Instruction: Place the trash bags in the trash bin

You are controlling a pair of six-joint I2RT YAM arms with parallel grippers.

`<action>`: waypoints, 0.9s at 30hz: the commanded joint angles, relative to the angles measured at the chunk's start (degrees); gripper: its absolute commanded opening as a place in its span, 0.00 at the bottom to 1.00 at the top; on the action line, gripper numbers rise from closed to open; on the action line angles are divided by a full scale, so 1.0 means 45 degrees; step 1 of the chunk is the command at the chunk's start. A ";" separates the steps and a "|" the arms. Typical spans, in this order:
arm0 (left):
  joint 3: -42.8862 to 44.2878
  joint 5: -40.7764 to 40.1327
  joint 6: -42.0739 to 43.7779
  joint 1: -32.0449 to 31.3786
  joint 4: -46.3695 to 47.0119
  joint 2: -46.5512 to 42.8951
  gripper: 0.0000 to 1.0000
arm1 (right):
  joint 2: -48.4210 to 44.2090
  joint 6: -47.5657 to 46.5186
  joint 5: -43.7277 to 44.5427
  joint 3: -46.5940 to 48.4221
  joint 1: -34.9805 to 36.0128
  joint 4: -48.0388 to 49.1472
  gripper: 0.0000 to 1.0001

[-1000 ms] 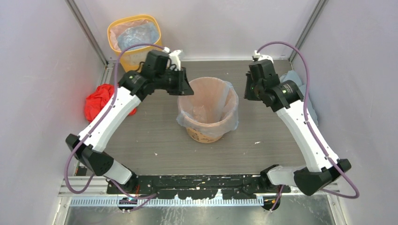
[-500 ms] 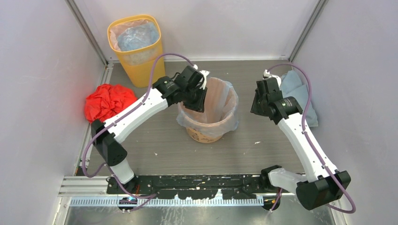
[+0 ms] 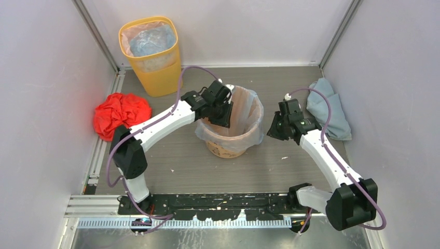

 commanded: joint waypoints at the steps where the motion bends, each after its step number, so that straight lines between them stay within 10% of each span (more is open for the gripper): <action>1: 0.0058 0.0084 -0.0267 -0.0028 0.1411 0.0226 0.27 | 0.0020 0.0362 -0.0878 -0.0173 -0.0021 0.1188 0.23; 27: -0.1315 0.0238 -0.1231 -0.0204 0.3590 0.0951 0.06 | 0.0521 0.0801 -0.1375 -0.1955 -0.0021 0.2835 0.23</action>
